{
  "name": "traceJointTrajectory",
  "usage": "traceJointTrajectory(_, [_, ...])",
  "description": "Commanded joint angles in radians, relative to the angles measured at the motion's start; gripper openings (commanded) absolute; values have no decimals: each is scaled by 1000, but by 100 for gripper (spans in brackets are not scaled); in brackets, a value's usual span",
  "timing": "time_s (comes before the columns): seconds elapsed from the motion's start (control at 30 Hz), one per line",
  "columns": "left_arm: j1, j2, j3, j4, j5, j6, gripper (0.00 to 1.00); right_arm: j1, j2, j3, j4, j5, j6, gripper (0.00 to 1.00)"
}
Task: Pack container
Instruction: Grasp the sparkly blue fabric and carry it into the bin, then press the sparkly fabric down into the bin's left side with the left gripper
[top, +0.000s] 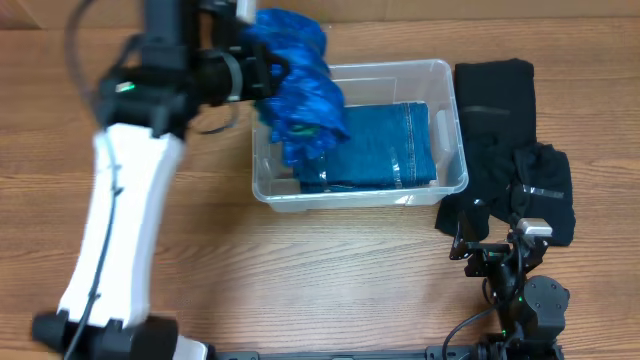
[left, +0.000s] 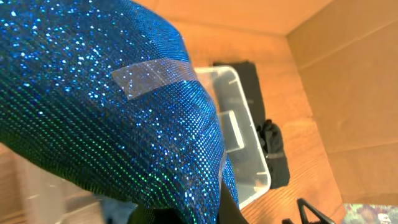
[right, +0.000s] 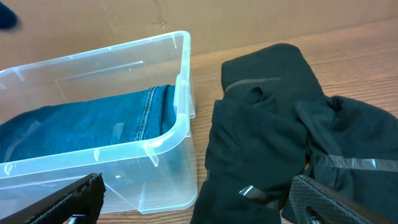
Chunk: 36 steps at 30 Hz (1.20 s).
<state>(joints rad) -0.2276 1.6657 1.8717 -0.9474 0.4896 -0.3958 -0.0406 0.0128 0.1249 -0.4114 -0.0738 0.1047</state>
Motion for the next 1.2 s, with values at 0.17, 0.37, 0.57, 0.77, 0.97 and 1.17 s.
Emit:
traceJointTrajectory(0.17, [-171, 258, 2, 128, -208, -246, 4, -5, -10, -4, 0, 1, 4, 100])
traceJointTrajectory(0.37, [-151, 342, 2, -104, -353, -206, 25, -5, -10, -4, 0, 1, 4, 100])
traceJointTrajectory(0.57, [-24, 276, 5, -245, -356, -97, 74, -5, -10, -4, 0, 1, 4, 100])
traceJointTrajectory(0.77, [-67, 240, 5, -98, -169, 26, 69, -5, -10, -4, 0, 1, 4, 100])
traceJointTrajectory(0.97, [-256, 303, 4, 159, -276, 49, 74, -5, -10, -4, 0, 1, 4, 100])
traceJointTrajectory(1.17, [-304, 535, 4, 245, -203, 34, 73, -5, -10, -4, 0, 1, 4, 100])
